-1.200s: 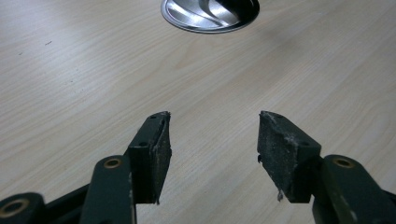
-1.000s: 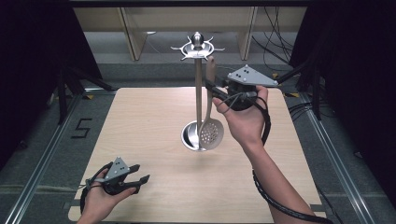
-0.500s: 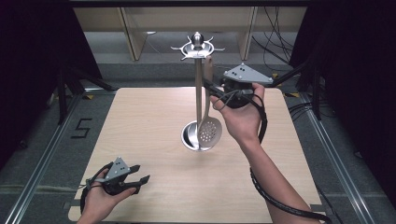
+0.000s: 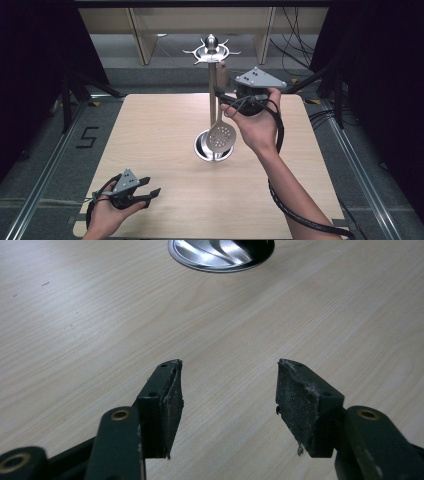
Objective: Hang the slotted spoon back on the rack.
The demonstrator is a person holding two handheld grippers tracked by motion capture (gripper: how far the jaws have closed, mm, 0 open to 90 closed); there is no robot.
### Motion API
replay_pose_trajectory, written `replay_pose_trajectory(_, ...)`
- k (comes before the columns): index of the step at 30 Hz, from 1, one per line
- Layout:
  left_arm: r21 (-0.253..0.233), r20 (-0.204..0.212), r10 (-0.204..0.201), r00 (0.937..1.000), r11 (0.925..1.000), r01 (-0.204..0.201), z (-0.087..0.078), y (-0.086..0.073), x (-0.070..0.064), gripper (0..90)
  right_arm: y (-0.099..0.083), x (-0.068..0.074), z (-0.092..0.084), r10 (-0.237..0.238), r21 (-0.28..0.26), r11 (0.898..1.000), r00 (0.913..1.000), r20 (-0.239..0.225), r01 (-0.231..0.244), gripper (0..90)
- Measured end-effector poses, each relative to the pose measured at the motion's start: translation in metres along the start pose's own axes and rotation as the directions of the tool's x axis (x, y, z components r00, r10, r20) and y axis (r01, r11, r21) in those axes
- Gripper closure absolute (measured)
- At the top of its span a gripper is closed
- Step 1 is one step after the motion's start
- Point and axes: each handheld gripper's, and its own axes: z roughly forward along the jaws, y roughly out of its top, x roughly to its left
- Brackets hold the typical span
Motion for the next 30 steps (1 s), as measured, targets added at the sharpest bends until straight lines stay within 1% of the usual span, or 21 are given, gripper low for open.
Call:
replay_pose_trajectory(4, 0.001, -0.003, 0.006, 1.0000, 1.0000, -0.006, 0.000, 0.000, 0.000, 43.3, -0.015, -0.004, -0.006, 0.011, 0.028, 1.000, 0.9995, -0.031, -0.010, 37.5)
replay_pose_trajectory(5, -0.018, 0.000, -0.025, 0.9997, 0.9995, 0.025, 0.002, -0.001, -0.002, 43.2, -0.019, -0.007, -0.008, 0.006, 0.029, 1.000, 0.9995, -0.031, -0.005, 37.3)
replay_pose_trajectory(7, -0.003, -0.005, -0.017, 0.9998, 0.9999, 0.017, 0.001, 0.000, -0.002, 43.3, -0.029, -0.011, -0.014, -0.001, 0.043, 0.999, 0.9989, -0.048, 0.003, 37.2)
replay_pose_trajectory(8, -0.009, -0.005, -0.019, 0.9998, 0.9998, 0.019, 0.002, 0.000, -0.002, 43.2, -0.040, -0.015, -0.020, 0.019, 0.063, 0.998, 0.9973, -0.070, -0.015, 37.2)
replay_pose_trajectory(10, -0.003, -0.002, -0.018, 0.9998, 0.9998, 0.018, 0.002, 0.000, -0.002, 43.2, -0.046, -0.017, -0.023, 0.027, 0.074, 0.997, 0.9968, -0.076, -0.021, 37.2)
replay_pose_trajectory(11, -0.008, -0.001, -0.025, 0.9997, 0.9997, 0.025, 0.002, 0.000, -0.003, 43.2, -0.052, -0.020, -0.026, 0.009, 0.081, 0.997, 0.9964, -0.084, -0.002, 37.2)
replay_pose_trajectory(14, 0.003, -0.005, -0.007, 1.0000, 1.0000, 0.007, 0.002, 0.000, -0.001, 43.2, -0.072, -0.026, -0.037, 0.040, 0.125, 0.992, 0.9955, -0.086, -0.029, 37.2)
replay_pose_trajectory(15, 0.001, -0.004, -0.017, 0.9998, 0.9998, 0.017, 0.002, 0.000, -0.002, 43.2, -0.080, -0.029, -0.040, 0.041, 0.135, 0.990, 0.9939, -0.102, -0.027, 37.4)
replay_pose_trajectory(16, 0.002, -0.003, -0.020, 0.9998, 0.9998, 0.020, 0.002, 0.000, -0.002, 43.2, -0.087, -0.030, -0.044, 0.052, 0.148, 0.988, 0.9947, -0.089, -0.038, 37.5)
replay_pose_trajectory(17, 0.006, -0.002, -0.051, 0.9987, 0.9987, 0.051, 0.002, -0.001, -0.004, 43.2, -0.093, -0.034, -0.047, 0.044, 0.171, 0.985, 0.9939, -0.101, -0.027, 37.5)
replay_pose_trajectory(18, 0.004, -0.006, -0.045, 0.9990, 0.9990, 0.045, 0.003, -0.001, -0.004, 43.2, -0.101, -0.036, -0.050, 0.063, 0.183, 0.982, 0.9934, -0.096, -0.044, 37.6)
replay_pose_trajectory(19, 0.005, -0.009, -0.048, 0.9988, 0.9989, 0.048, 0.003, -0.001, -0.004, 43.1, -0.107, -0.039, -0.054, 0.060, 0.195, 0.980, 0.9943, -0.089, -0.042, 37.7)
replay_pose_trajectory(20, 0.000, -0.007, -0.029, 0.9996, 0.9996, 0.029, 0.003, -0.001, -0.003, 43.2, -0.114, -0.042, -0.057, 0.057, 0.214, 0.976, 0.9940, -0.093, -0.036, 37.9)
replay_pose_trajectory(21, 0.019, -0.013, -0.027, 0.9995, 0.9994, 0.027, 0.002, -0.001, -0.003, 43.2, -0.120, -0.045, -0.060, 0.056, 0.220, 0.975, 0.9945, -0.088, -0.035, 38.0)
replay_pose_trajectory(23, 0.018, -0.011, -0.030, 0.9995, 0.9994, 0.031, 0.003, -0.001, -0.003, 43.1, -0.139, -0.054, -0.069, 0.088, 0.275, 0.960, 0.9928, -0.082, -0.062, 38.7)
replay_pose_trajectory(24, 0.023, -0.008, 0.025, 0.9996, 0.9994, -0.025, 0.002, 0.000, 0.000, 43.1, -0.139, -0.054, -0.069, 0.088, 0.275, 0.960, 0.9928, -0.082, -0.062, 38.7)
replay_pose_trajectory(25, 0.022, -0.009, 0.022, 0.9997, 0.9995, -0.022, 0.003, 0.000, 0.000, 43.1, -0.145, -0.056, -0.072, 0.089, 0.272, 0.960, 0.9938, -0.067, -0.067, 39.0)
replay_pose_trajectory(27, 0.012, -0.006, -0.009, 0.9999, 0.9999, 0.009, 0.004, -0.001, -0.002, 43.1, -0.158, -0.062, -0.077, 0.094, 0.308, 0.949, 0.9936, -0.063, -0.071, 39.2)
replay_pose_trajectory(28, 0.016, -0.011, 0.014, 0.9998, 0.9998, -0.014, 0.004, -0.001, 0.000, 43.1, -0.165, -0.065, -0.080, 0.101, 0.332, 0.940, 0.9929, -0.063, -0.075, 39.6)
replay_pose_trajectory(29, 0.019, -0.014, -0.012, 0.9998, 0.9998, 0.012, 0.004, -0.001, -0.002, 43.1, -0.172, -0.067, -0.083, 0.110, 0.340, 0.937, 0.9923, -0.057, -0.084, 39.8)
replay_pose_trajectory(30, 0.022, -0.015, -0.026, 0.9996, 0.9994, 0.026, 0.004, -0.001, -0.003, 43.0, -0.179, -0.072, -0.084, 0.084, 0.344, 0.937, 0.9945, -0.062, -0.058, 40.0)
